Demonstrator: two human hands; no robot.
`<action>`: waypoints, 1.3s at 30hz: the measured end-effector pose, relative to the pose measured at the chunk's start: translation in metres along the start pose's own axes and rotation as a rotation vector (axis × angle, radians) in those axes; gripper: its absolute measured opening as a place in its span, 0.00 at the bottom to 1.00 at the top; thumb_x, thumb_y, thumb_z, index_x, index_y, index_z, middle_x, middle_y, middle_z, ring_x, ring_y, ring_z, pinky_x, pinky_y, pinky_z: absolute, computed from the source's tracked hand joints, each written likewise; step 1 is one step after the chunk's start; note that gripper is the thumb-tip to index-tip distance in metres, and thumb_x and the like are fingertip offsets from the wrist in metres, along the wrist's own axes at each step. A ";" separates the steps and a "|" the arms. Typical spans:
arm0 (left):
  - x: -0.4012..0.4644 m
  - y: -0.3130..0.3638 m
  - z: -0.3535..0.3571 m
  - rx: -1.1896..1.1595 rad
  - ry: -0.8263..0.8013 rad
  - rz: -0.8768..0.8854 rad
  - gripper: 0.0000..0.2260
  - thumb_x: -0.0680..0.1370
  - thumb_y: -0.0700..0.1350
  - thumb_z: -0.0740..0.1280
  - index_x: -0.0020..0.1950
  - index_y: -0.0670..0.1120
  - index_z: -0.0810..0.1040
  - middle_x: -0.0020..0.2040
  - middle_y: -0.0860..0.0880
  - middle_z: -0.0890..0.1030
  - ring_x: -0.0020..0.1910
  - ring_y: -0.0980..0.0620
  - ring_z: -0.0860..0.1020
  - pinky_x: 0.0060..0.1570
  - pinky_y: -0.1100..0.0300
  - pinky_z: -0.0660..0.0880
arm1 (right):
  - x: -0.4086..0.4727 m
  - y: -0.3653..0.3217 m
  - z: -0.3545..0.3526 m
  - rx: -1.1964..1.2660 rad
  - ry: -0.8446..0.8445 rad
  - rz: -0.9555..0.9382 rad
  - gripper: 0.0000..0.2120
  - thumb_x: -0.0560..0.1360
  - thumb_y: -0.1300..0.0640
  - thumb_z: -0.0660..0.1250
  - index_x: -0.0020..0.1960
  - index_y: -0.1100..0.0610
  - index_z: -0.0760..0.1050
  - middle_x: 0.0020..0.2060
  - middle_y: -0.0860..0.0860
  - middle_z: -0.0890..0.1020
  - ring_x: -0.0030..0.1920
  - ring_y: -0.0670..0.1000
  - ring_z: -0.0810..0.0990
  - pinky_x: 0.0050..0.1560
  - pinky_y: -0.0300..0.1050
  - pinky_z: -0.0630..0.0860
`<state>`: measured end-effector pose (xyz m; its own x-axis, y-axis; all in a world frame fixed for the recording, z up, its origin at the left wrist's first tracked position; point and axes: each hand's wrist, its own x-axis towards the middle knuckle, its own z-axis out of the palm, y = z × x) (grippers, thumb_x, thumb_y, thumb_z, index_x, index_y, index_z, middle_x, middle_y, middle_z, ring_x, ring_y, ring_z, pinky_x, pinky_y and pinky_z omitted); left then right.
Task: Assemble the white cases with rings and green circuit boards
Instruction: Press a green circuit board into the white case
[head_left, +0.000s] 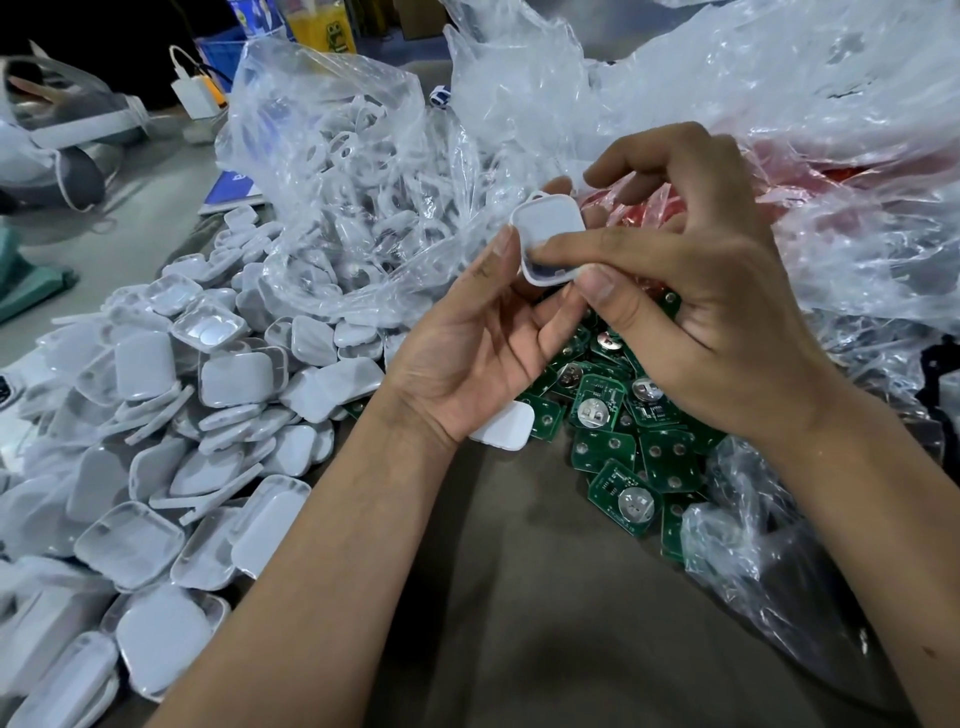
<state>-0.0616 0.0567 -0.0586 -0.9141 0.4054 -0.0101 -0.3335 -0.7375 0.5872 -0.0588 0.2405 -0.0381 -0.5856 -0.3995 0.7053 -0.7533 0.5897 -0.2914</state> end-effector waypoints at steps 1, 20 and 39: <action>0.000 0.000 0.000 0.004 0.007 -0.003 0.19 0.76 0.47 0.68 0.66 0.42 0.78 0.64 0.41 0.78 0.58 0.47 0.80 0.59 0.59 0.79 | 0.000 0.000 0.000 -0.004 -0.005 -0.003 0.10 0.84 0.55 0.67 0.60 0.53 0.86 0.62 0.61 0.75 0.60 0.60 0.73 0.62 0.42 0.66; 0.005 0.006 -0.004 -0.173 0.104 0.170 0.27 0.74 0.40 0.68 0.73 0.42 0.70 0.73 0.39 0.73 0.61 0.38 0.78 0.57 0.52 0.80 | -0.003 0.009 0.011 0.031 -0.148 0.235 0.08 0.82 0.58 0.68 0.57 0.59 0.84 0.47 0.51 0.85 0.44 0.49 0.82 0.50 0.46 0.79; 0.004 0.006 -0.010 -0.201 0.038 0.231 0.17 0.71 0.28 0.70 0.58 0.37 0.78 0.57 0.33 0.81 0.58 0.34 0.82 0.61 0.45 0.80 | -0.002 0.011 -0.002 0.331 -0.628 0.379 0.08 0.72 0.48 0.77 0.40 0.50 0.81 0.34 0.46 0.84 0.32 0.45 0.80 0.36 0.38 0.78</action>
<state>-0.0695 0.0483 -0.0634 -0.9777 0.1967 0.0728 -0.1512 -0.9014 0.4057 -0.0653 0.2494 -0.0419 -0.8044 -0.5917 0.0534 -0.4611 0.5651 -0.6842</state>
